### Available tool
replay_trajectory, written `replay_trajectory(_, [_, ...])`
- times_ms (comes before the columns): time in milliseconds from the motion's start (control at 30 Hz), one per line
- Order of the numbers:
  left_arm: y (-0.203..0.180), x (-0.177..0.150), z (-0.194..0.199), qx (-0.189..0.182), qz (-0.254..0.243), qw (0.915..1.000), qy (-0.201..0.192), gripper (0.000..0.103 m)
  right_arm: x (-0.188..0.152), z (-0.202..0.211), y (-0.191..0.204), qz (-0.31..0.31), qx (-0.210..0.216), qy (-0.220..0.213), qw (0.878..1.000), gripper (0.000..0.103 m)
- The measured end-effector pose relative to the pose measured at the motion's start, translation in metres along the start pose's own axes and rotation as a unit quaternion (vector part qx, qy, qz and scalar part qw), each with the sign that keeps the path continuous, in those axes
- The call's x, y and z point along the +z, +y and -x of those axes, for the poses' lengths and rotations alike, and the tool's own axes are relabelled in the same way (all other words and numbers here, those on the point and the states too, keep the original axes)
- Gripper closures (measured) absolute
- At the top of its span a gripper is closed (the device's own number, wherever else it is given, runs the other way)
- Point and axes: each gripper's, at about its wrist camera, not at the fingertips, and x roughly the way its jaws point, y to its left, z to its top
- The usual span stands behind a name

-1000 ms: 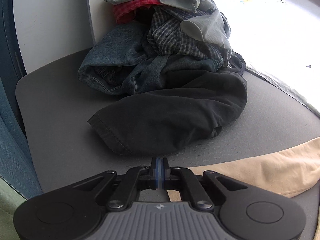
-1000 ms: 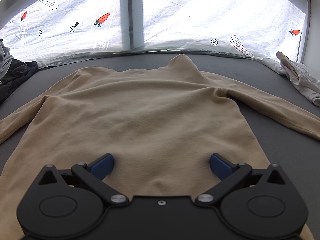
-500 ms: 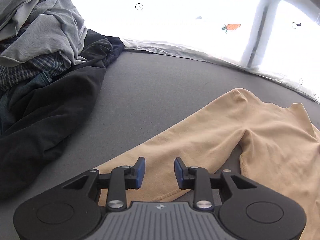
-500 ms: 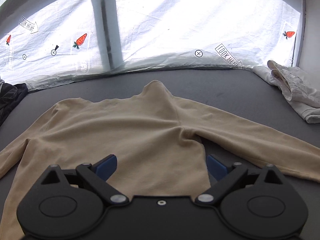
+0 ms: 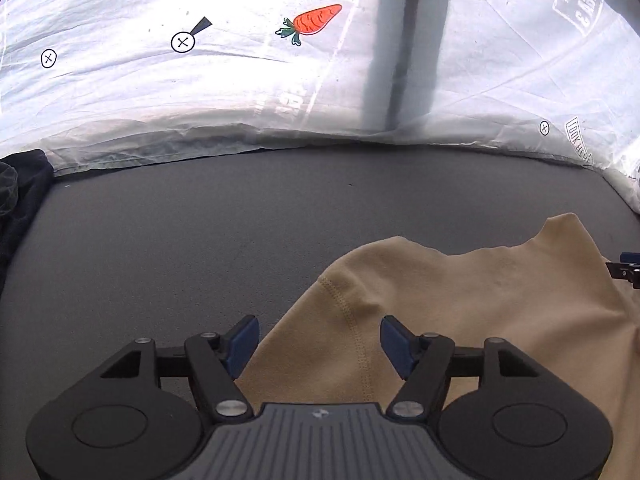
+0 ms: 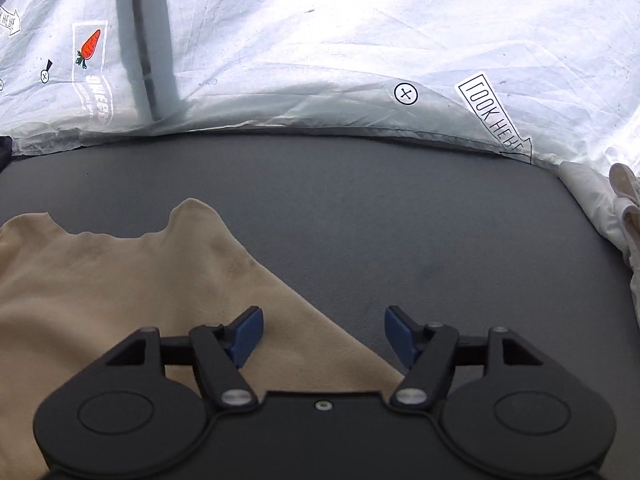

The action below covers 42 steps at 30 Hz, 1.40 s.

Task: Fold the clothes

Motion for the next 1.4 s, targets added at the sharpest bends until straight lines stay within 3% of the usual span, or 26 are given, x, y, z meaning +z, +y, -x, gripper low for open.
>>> replay_trajectory(67, [-0.005,0.008,-0.017,-0.008,-0.018,0.9996,0.018,0.034,0.004,-0.004,-0.004,0.005,0.020,0.005,1.000,0.033])
replay_trajectory(100, [-0.008,0.010,-0.024,-0.009,-0.028,0.9992,0.027,0.036,0.006,-0.003,-0.005,0.019,0.026,0.010,0.999,0.038])
replay_trajectory(133, [-0.010,0.012,-0.030,-0.010,-0.034,0.9988,0.033,0.041,0.007,-0.002,-0.007,0.029,0.041,0.012,0.999,0.061])
replay_trajectory(167, [-0.011,0.010,-0.031,-0.012,-0.029,0.9990,0.030,0.051,0.009,-0.001,-0.009,0.029,0.057,0.015,0.998,0.097])
replay_trajectory(200, [-0.011,0.009,-0.031,-0.014,-0.023,0.9993,0.027,0.063,0.010,0.001,-0.011,0.021,0.065,0.018,0.998,0.099])
replay_trajectory(233, [-0.010,0.007,-0.029,-0.019,-0.012,0.9995,0.022,0.068,0.009,0.004,-0.011,0.020,0.066,0.016,0.998,0.100])
replay_trajectory(267, [-0.010,0.006,-0.028,-0.025,-0.002,0.9995,0.019,0.087,0.008,0.006,-0.010,0.028,0.060,0.009,0.998,0.101])
replay_trajectory(300, [-0.009,0.005,-0.027,-0.032,0.006,0.9993,0.017,0.093,0.007,0.009,-0.007,0.035,0.046,0.000,0.998,0.101])
replay_trajectory(433, [-0.013,0.009,-0.022,-0.007,-0.001,0.9999,-0.008,0.093,0.010,0.013,-0.012,0.019,0.001,-0.030,0.999,0.102])
replay_trajectory(567, [-0.012,0.011,-0.033,0.003,0.024,0.9997,0.002,0.091,0.014,0.001,-0.011,0.008,-0.035,-0.004,0.999,0.101])
replay_trajectory(600, [-0.012,0.011,-0.031,0.005,0.030,0.9995,-0.001,0.086,0.014,-0.002,-0.011,-0.003,-0.042,0.005,0.999,0.101])
replay_trajectory(633, [-0.009,0.012,-0.022,-0.001,0.041,0.9991,-0.008,0.083,0.015,0.000,-0.009,-0.016,-0.057,0.007,0.998,0.099])
replay_trajectory(700, [-0.003,0.013,-0.003,-0.012,0.062,0.9978,-0.023,0.080,0.018,0.016,-0.004,-0.041,-0.102,-0.006,0.994,0.082])
replay_trajectory(733, [0.000,0.014,0.006,-0.017,0.073,0.9968,-0.030,0.077,0.018,0.027,0.000,-0.054,-0.118,-0.018,0.991,0.061])
replay_trajectory(767, [0.003,0.014,0.016,-0.021,0.081,0.9958,-0.037,0.071,0.014,0.040,0.004,-0.069,-0.124,-0.033,0.989,0.046])
replay_trajectory(900, [0.015,-0.006,0.076,0.000,0.073,0.9945,-0.075,0.064,-0.025,0.093,0.032,-0.125,-0.085,-0.052,0.987,0.045])
replay_trajectory(967, [0.026,-0.027,0.101,0.009,0.076,0.9941,-0.077,0.057,-0.061,0.117,0.057,-0.134,-0.072,-0.047,0.987,0.038])
replay_trajectory(1133, [0.066,-0.089,0.144,0.057,0.101,0.9929,-0.023,0.055,-0.156,0.159,0.130,-0.162,-0.070,-0.023,0.984,0.036])
replay_trajectory(1233, [0.090,-0.130,0.165,0.080,0.085,0.9931,0.008,0.052,-0.194,0.178,0.170,-0.148,-0.076,-0.033,0.985,0.022])
replay_trajectory(1300, [0.103,-0.158,0.174,0.100,0.060,0.9927,0.029,0.052,-0.213,0.189,0.194,-0.124,-0.088,-0.046,0.987,0.019])
replay_trajectory(1400, [0.123,-0.192,0.183,0.117,0.063,0.9894,0.058,0.052,-0.230,0.198,0.216,-0.109,-0.103,-0.054,0.987,0.005])
